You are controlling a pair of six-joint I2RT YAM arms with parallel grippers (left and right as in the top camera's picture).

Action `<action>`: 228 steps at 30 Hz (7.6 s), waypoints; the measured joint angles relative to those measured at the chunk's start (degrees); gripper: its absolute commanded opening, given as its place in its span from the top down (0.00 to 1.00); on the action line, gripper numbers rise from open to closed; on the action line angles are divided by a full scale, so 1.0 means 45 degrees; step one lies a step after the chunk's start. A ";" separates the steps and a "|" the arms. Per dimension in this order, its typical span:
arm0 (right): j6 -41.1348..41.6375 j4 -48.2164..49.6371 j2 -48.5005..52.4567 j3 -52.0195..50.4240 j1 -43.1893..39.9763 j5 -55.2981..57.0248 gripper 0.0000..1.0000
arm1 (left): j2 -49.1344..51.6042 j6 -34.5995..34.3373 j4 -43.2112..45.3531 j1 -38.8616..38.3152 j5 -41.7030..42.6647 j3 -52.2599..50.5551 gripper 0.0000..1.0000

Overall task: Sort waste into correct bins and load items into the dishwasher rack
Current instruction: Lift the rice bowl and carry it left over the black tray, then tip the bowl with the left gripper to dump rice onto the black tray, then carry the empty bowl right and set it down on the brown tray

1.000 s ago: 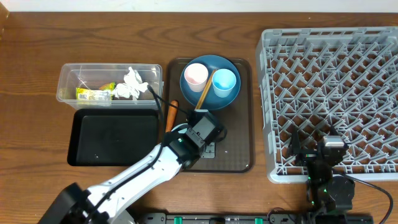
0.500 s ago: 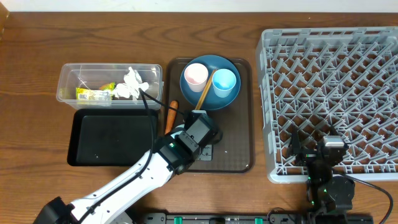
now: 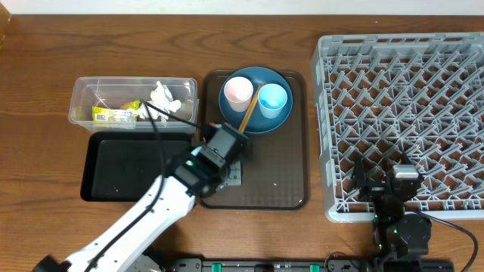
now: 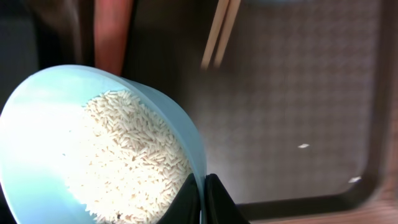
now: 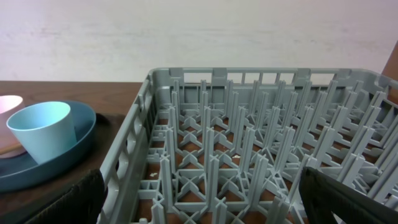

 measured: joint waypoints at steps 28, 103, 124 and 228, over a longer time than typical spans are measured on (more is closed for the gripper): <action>0.0000 0.0000 0.0000 0.0000 0.0000 0.0000 0.01 | -0.1467 0.3041 -0.0413 1.0807 0.5897 0.0510 0.94; 0.0000 0.0000 0.0000 0.0000 0.0000 0.0000 0.01 | -0.0175 0.5474 0.1137 1.9798 1.9788 -0.3614 0.94; 0.0000 0.0000 0.0000 0.0000 0.0000 0.0000 0.01 | -0.0175 0.6008 0.1467 1.9798 1.9632 -0.3614 0.94; 0.0000 0.0000 0.0000 0.0000 0.0000 0.0000 0.01 | 0.2701 -0.0957 0.0175 -0.3920 -0.0432 0.1399 0.94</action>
